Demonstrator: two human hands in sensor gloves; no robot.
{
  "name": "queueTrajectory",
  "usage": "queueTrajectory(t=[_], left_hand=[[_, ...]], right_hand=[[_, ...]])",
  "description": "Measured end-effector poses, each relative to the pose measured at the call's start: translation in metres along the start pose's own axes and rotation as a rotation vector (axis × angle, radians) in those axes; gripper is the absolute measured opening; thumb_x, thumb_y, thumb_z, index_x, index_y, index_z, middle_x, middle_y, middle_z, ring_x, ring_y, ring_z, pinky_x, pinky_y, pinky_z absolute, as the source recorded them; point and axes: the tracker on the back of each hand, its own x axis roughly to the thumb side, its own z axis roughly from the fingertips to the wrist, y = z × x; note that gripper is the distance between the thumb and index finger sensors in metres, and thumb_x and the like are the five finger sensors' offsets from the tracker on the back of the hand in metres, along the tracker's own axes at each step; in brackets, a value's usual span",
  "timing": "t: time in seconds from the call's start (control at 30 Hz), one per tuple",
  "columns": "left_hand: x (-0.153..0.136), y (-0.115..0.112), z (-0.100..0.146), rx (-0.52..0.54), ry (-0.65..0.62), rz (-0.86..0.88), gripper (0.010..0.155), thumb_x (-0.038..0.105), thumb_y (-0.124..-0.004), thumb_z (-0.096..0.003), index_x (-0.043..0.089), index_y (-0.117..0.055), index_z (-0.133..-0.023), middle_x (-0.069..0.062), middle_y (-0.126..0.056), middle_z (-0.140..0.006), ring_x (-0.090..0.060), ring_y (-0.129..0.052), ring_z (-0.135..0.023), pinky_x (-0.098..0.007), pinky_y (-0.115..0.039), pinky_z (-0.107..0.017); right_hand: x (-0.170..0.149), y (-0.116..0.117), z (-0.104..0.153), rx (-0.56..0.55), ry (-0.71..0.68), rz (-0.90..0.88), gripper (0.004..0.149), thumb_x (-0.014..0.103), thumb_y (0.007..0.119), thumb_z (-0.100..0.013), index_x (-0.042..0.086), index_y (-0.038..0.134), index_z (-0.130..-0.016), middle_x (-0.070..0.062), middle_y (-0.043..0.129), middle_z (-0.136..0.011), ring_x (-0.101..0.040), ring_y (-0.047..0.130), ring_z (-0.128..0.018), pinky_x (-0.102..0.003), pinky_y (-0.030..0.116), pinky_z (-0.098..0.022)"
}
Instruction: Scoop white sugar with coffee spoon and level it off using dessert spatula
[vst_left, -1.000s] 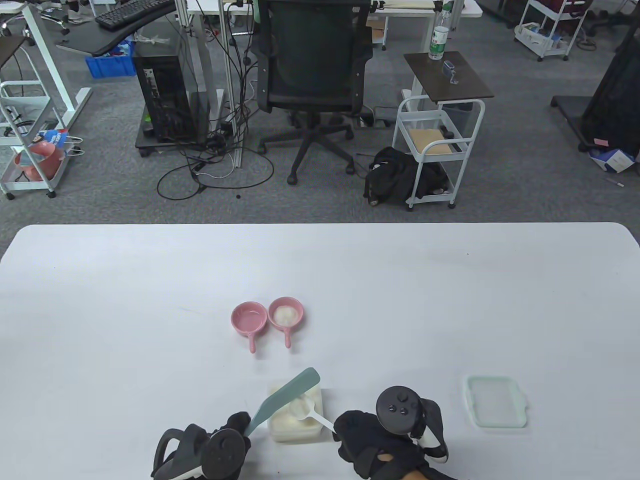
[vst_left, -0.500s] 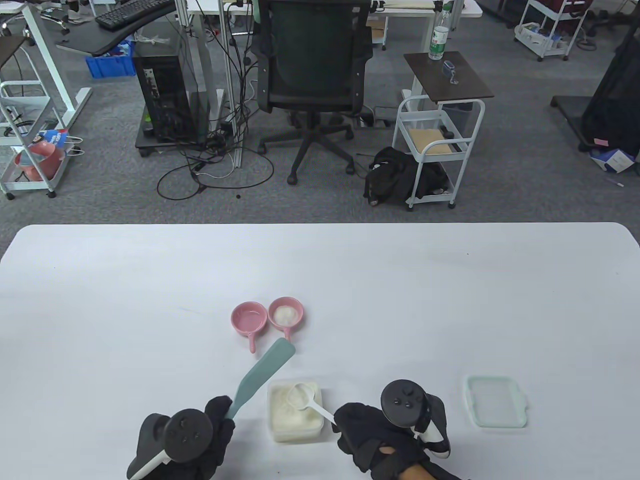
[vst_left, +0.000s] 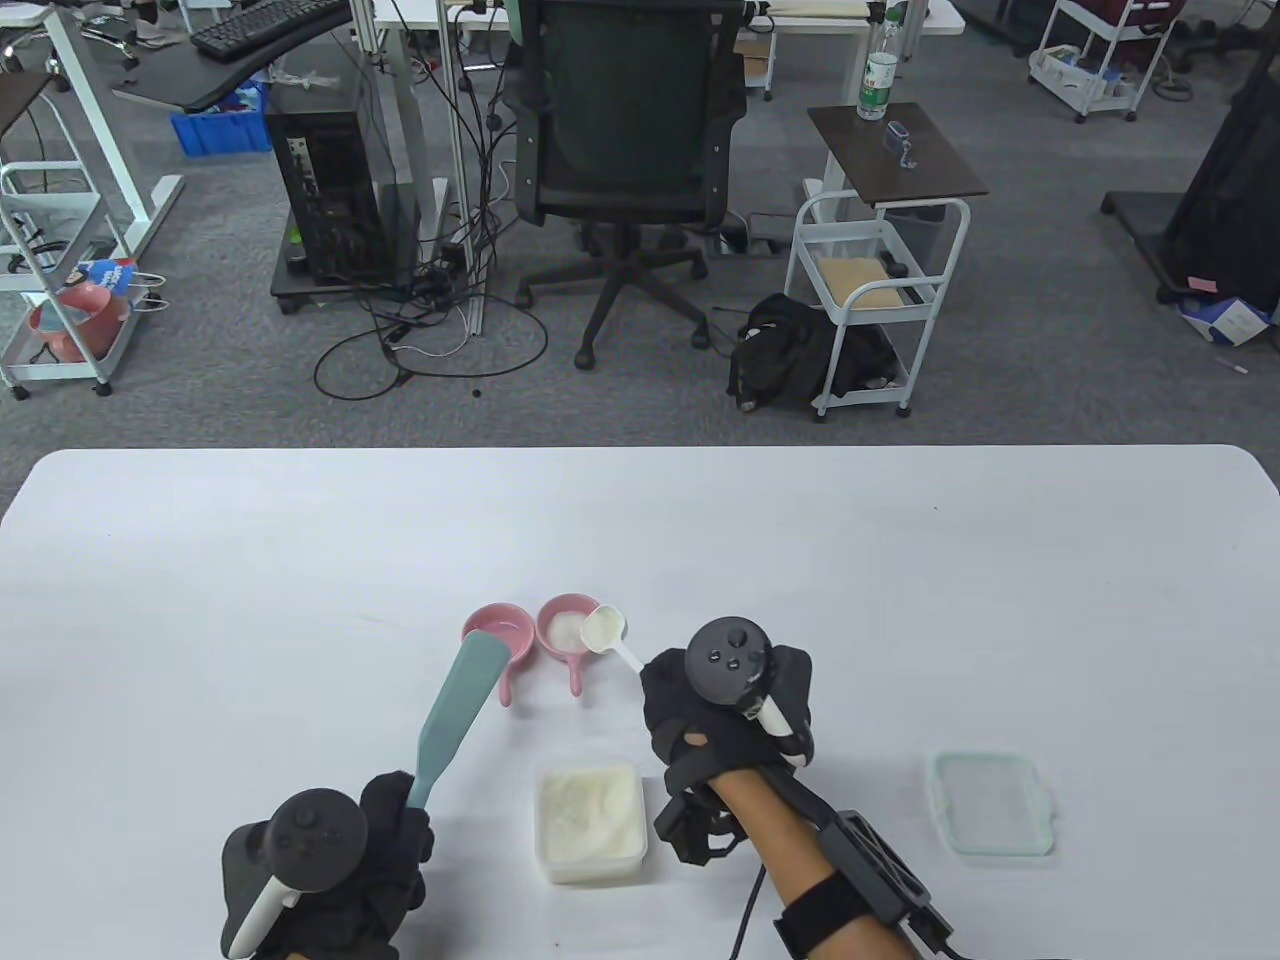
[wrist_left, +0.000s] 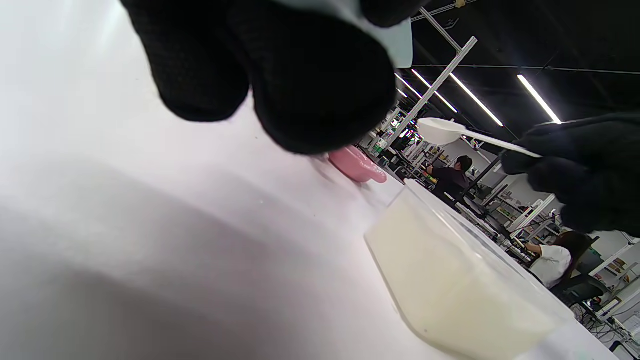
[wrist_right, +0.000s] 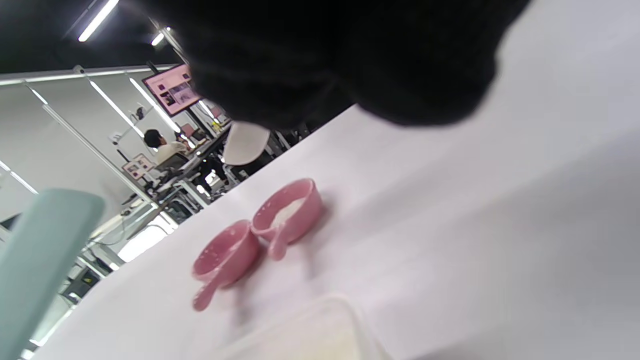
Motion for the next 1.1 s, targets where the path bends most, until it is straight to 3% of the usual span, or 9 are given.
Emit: queueTrajectory(t=[0.43, 0.7, 1.1], left_hand=[[0.002, -0.001, -0.001, -0.017, -0.038, -0.02, 0.059, 0.029, -0.055, -0.0625, -0.008, -0.051, -0.109, -0.012, -0.096, -0.075, -0.01, -0.108, -0.038, -0.048, -0.089, -0.057], [0.003, 0.0, -0.001, -0.017, -0.054, -0.018, 0.059, 0.029, -0.055, -0.0625, -0.008, -0.051, -0.109, -0.012, -0.096, -0.075, -0.01, -0.108, -0.038, -0.048, -0.089, -0.057], [0.004, -0.001, 0.0, -0.013, -0.048, -0.021, 0.059, 0.029, -0.055, -0.0625, -0.008, -0.051, -0.109, -0.012, -0.096, -0.075, -0.01, -0.108, -0.038, -0.049, -0.089, -0.056]], right_hand=[[0.028, 0.039, -0.051, -0.043, 0.099, 0.234, 0.042, 0.029, 0.063, -0.065, -0.001, 0.078, -0.091, -0.01, 0.096, -0.048, 0.001, 0.087, -0.015, -0.028, 0.094, -0.021], [0.042, 0.048, -0.056, -0.082, 0.095, 0.366, 0.042, 0.029, 0.063, -0.065, 0.0, 0.078, -0.092, -0.01, 0.096, -0.049, 0.001, 0.087, -0.015, -0.028, 0.094, -0.022], [0.044, 0.046, -0.055, -0.094, 0.111, 0.4, 0.042, 0.029, 0.064, -0.065, 0.0, 0.078, -0.092, -0.01, 0.096, -0.049, 0.001, 0.087, -0.015, -0.028, 0.094, -0.022]])
